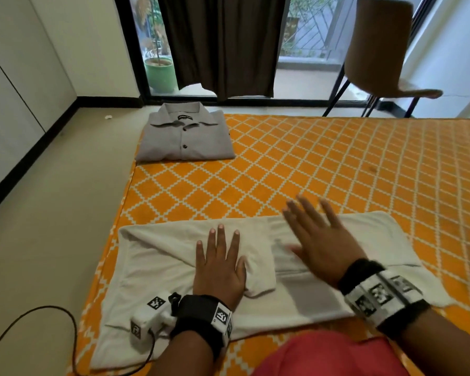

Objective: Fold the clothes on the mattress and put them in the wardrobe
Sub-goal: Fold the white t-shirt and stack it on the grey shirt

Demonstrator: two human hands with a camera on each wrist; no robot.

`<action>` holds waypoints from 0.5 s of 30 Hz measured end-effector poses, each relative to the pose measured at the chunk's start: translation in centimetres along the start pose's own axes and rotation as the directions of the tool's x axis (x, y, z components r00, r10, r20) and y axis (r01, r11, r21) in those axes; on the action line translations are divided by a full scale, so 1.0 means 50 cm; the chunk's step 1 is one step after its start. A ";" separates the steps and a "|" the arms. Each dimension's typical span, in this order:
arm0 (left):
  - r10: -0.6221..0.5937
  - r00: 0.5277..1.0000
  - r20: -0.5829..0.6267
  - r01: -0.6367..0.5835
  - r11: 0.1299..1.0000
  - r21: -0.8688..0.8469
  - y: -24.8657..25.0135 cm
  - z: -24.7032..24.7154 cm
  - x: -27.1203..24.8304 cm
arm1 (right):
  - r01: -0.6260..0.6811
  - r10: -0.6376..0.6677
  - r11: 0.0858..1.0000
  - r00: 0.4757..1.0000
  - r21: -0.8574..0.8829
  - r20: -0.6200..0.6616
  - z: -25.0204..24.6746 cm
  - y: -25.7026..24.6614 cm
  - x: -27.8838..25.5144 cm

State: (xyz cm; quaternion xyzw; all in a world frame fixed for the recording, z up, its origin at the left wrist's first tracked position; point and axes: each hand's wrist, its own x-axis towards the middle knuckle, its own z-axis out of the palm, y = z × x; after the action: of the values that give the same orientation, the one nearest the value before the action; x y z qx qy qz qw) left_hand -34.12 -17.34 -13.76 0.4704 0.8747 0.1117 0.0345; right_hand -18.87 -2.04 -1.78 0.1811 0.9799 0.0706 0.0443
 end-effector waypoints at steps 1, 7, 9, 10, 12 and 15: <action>0.003 1.000 -0.008 -0.003 1.000 -0.003 0.001 0.003 0.000 | 0.087 -0.089 0.996 0.992 0.019 0.090 0.052 -0.012 -0.018; 0.010 0.999 -0.051 -0.010 1.000 -0.002 -0.002 0.014 0.004 | 0.197 -0.229 0.964 0.955 0.176 0.188 0.168 -0.042 -0.059; 0.015 0.998 -0.067 -0.015 1.000 0.002 -0.002 0.015 0.004 | 0.209 -0.247 0.956 0.953 0.207 0.177 0.169 -0.026 -0.059; 0.014 0.997 -0.077 -0.013 1.000 0.002 -0.003 0.015 0.004 | 0.217 -0.255 0.952 0.953 0.214 0.166 0.172 -0.016 -0.062; 0.012 0.995 -0.098 -0.012 1.000 0.005 -0.003 0.017 0.003 | 0.214 -0.244 0.954 0.961 0.211 0.128 0.181 0.009 -0.073; 0.018 0.992 -0.124 -0.016 1.000 0.010 -0.004 0.022 0.002 | 0.164 -0.185 0.968 0.977 0.190 0.103 0.195 0.071 -0.098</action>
State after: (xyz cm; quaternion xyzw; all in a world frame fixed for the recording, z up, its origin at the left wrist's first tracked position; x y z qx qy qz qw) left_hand -34.16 -17.21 -14.86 0.4702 0.8716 0.1372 -0.0232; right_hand -11.95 0.67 -10.54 0.1012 0.9899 -0.0339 0.0928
